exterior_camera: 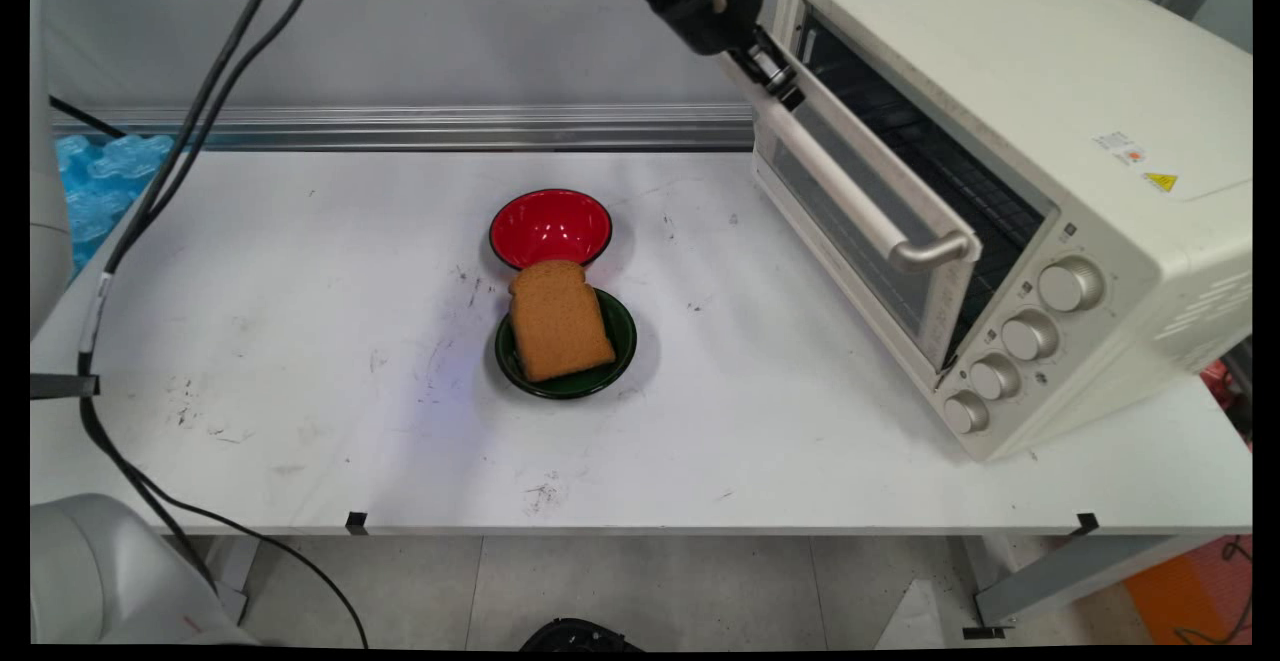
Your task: Open the oven
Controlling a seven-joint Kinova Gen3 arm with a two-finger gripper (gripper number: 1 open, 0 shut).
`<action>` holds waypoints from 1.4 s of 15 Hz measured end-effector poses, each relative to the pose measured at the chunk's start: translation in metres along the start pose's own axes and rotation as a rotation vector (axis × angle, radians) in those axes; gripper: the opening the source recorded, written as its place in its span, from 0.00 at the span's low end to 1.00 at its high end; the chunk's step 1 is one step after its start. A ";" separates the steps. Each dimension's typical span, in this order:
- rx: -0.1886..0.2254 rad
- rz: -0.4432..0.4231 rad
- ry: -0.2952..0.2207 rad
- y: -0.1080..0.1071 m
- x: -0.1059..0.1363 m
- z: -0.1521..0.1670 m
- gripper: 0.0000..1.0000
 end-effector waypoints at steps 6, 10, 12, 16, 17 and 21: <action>0.001 -0.014 -0.059 0.001 -0.023 -0.018 0.00; 0.003 -0.022 -0.089 0.000 -0.037 -0.026 0.00; 0.005 -0.027 -0.100 0.000 -0.044 -0.029 0.00; 0.015 -0.037 -0.111 -0.002 -0.063 -0.029 0.00; 0.017 -0.037 -0.111 -0.002 -0.067 -0.028 0.00; 0.023 -0.032 -0.104 -0.004 -0.084 -0.019 0.00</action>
